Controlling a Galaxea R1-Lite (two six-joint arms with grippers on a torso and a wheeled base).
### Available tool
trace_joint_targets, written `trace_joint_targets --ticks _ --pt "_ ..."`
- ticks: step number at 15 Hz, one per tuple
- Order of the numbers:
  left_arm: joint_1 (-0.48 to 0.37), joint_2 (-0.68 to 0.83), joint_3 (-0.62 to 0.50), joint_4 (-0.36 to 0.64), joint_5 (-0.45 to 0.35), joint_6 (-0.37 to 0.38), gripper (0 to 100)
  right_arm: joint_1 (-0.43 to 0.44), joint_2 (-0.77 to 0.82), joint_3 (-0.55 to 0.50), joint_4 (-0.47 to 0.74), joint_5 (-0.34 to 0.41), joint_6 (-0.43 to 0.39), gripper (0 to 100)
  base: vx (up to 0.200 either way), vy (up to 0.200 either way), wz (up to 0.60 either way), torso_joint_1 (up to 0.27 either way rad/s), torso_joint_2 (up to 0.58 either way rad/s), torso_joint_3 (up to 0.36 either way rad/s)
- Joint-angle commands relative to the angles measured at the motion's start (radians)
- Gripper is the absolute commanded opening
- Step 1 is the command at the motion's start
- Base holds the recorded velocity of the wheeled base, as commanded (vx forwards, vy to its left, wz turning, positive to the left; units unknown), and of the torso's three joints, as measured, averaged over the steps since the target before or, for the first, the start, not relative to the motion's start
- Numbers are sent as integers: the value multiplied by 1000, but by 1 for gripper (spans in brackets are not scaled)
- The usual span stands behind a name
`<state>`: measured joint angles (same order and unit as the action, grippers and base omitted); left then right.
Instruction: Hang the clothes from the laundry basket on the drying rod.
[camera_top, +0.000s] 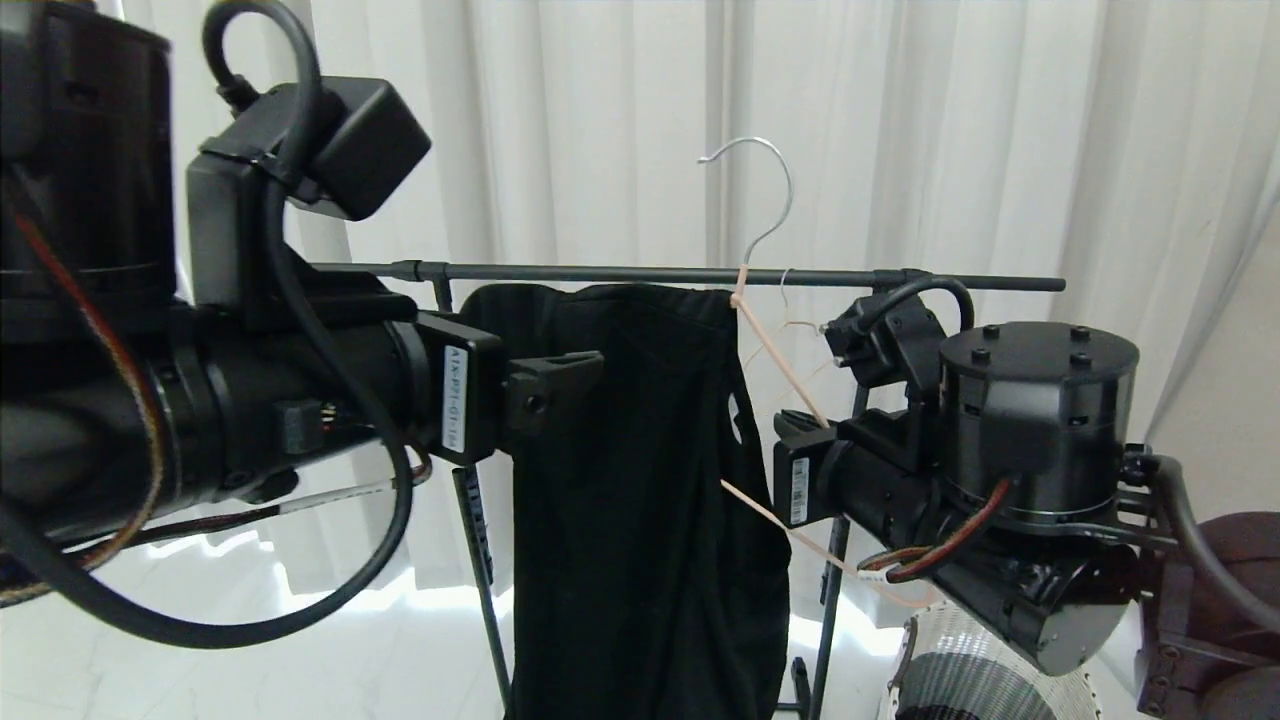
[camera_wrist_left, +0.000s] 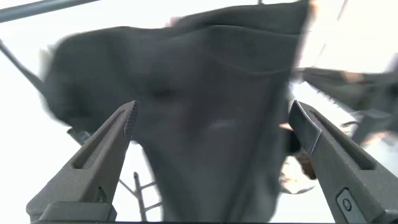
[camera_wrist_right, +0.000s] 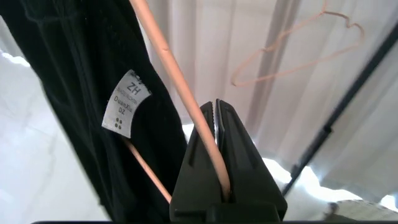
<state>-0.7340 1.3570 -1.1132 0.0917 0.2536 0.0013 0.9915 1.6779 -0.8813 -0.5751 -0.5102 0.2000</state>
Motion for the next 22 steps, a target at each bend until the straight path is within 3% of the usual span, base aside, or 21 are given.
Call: trace_joint_targets --ticks 1,3,5,11,14,17,22 --pt "136 -111 56 -1 -145 66 100 -7 -50 70 -2 22 -7 0 0 0 0 0 0 0" --pt "280 -159 95 -1 -361 184 100 12 -75 122 -8 50 -13 0 0 0 0 0 0 0" --pt "374 -170 128 -1 -527 296 100 27 -79 157 -52 91 -30 0 0 0 0 0 0 0" --pt "375 -167 259 -1 -826 531 100 44 -96 246 -137 253 -183 0 0 0 0 0 0 0" --pt "375 -159 280 -1 -904 539 100 78 -90 272 -160 268 -212 0 0 0 0 0 0 0" --pt "370 -138 293 -1 -912 540 100 133 -87 274 -160 268 -212 0 0 0 0 0 0 0" --pt "254 -99 312 -1 -924 542 100 168 -90 274 -163 266 -226 0 0 0 0 0 0 0"
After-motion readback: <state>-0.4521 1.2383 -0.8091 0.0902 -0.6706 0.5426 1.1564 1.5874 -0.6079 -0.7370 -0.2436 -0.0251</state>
